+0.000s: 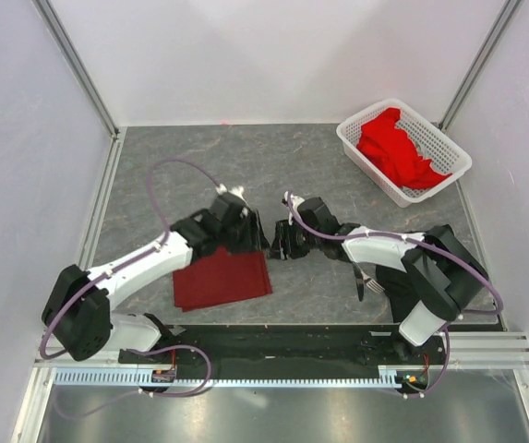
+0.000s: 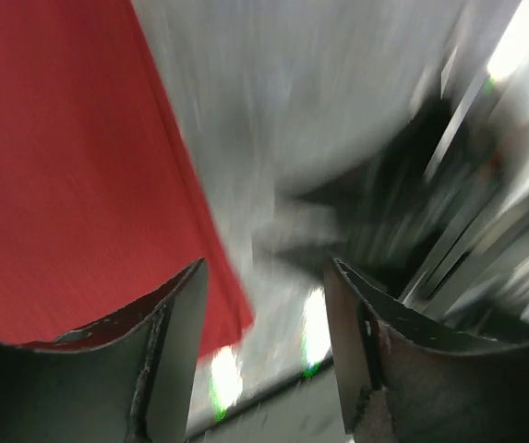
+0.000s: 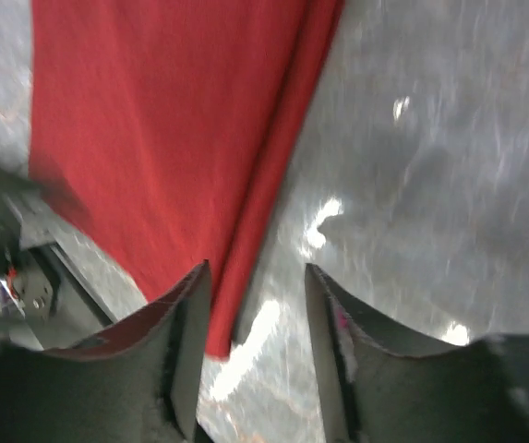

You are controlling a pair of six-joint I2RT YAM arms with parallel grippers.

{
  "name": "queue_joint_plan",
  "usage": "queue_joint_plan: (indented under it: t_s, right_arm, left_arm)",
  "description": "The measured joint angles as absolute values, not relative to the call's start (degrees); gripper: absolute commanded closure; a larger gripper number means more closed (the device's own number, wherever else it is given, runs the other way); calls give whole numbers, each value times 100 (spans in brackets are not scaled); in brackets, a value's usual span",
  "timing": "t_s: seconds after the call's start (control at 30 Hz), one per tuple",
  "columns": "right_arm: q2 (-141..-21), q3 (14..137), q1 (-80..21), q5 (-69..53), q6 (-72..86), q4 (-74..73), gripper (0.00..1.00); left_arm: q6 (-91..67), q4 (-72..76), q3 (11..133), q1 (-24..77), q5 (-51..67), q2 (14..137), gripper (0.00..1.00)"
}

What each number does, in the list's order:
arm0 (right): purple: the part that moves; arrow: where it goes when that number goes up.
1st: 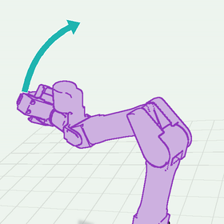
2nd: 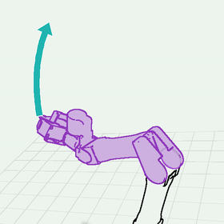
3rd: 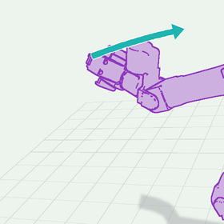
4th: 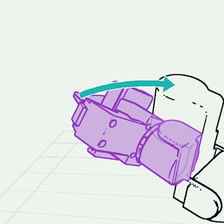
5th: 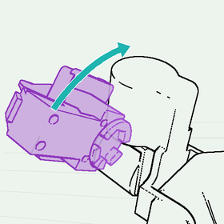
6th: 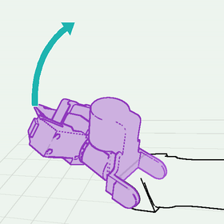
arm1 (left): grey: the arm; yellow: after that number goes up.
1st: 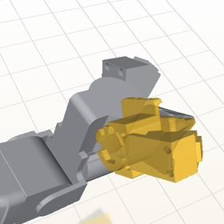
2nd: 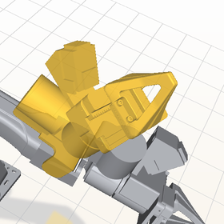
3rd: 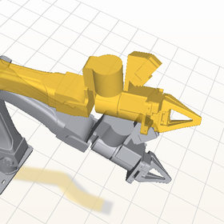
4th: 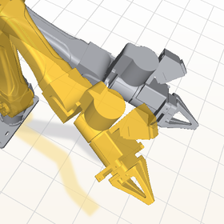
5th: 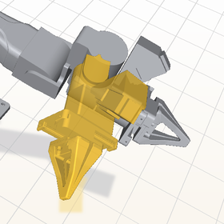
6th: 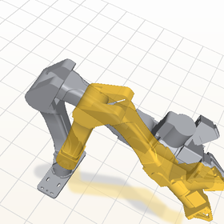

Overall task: Fold the napkin into a case and place the utensils inside
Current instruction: Smooth out the lower triangle-folded napkin at the center of the board.

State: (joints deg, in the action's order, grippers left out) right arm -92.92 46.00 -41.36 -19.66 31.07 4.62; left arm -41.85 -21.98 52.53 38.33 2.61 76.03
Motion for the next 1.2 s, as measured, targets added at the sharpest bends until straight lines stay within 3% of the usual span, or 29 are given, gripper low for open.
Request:
queue_joint_plan:
  t_s: [0.13, 0.17, 0.63, 1.2]
  right_arm:
    - [-9500, 4834, -4075, -2145, 3131, 545, 58]
    - [-9500, 4768, -4077, -2272, 3179, 639, 59]
    - [-9498, 3376, -4217, -3030, 3938, 1975, 59]
    - [-9533, 3216, -4278, -3162, 4099, 2491, 61]
  left_arm:
    - [-4429, -2408, 4703, 4624, 84, 7669, 41]
    - [-4473, -2429, 4665, 4713, 21, 7697, 46]
    - [-4969, -2375, 4591, 5118, -172, 8149, 65]
    - [-5312, -2438, 4418, 5266, -360, 8241, 62]
